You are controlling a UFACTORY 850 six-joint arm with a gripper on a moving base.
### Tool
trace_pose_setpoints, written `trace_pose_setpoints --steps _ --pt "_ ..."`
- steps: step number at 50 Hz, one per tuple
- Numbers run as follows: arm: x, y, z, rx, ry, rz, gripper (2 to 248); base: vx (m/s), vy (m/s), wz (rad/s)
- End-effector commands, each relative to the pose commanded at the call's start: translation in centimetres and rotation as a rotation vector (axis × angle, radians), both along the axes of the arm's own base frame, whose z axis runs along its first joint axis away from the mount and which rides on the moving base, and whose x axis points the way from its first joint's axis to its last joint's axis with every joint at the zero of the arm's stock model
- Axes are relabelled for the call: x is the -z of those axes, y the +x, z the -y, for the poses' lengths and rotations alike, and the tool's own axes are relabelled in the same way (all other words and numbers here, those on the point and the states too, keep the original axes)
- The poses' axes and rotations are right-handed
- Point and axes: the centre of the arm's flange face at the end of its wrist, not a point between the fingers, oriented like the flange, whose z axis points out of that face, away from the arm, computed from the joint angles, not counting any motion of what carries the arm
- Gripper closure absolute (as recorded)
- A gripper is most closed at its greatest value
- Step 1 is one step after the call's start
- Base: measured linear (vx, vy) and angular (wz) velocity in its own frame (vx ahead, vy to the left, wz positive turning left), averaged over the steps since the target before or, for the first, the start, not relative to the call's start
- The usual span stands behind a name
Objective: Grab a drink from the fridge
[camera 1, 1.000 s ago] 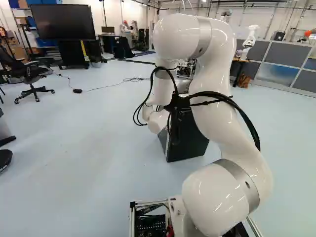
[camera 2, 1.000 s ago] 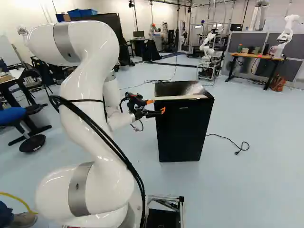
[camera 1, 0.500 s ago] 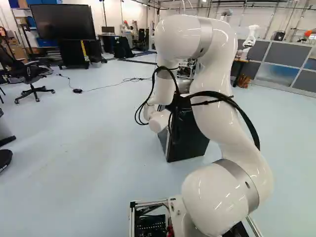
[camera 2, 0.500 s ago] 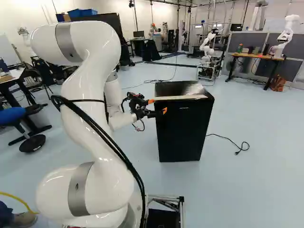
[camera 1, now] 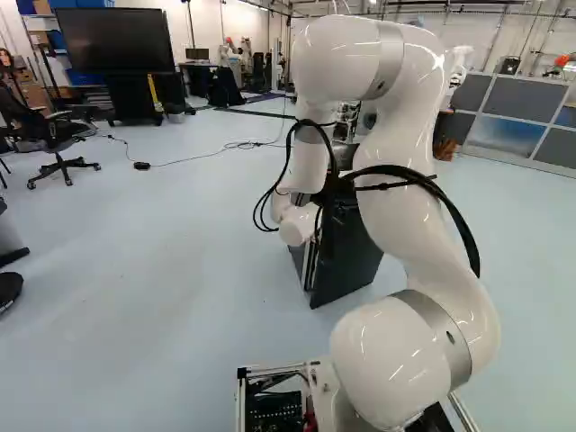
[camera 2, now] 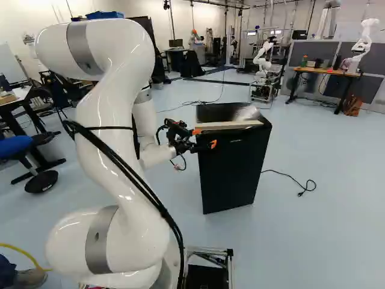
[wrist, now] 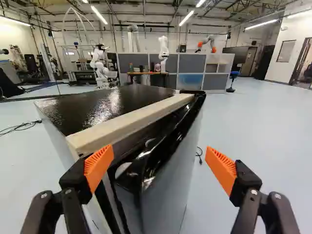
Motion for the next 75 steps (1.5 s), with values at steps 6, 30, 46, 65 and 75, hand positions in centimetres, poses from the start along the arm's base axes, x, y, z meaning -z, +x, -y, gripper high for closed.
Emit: trace_pose_setpoints --steps 6,30,46,65,75 --pt "-0.1 -0.9 0.6 0.011 -0.002 -0.01 3 0.0 0.0 0.0" --pt "-0.5 -4.5 3.3 0.076 -0.008 -0.047 3 0.0 0.0 0.0" --pt "-0.7 -6.9 5.0 0.132 -0.011 -0.069 3 0.0 0.0 0.0" --pt "-1.0 -9.5 7.0 0.19 -0.013 -0.093 3 0.0 0.0 0.0" --pt "-1.1 -10.8 8.0 0.225 -0.013 -0.104 3 0.0 0.0 0.0"
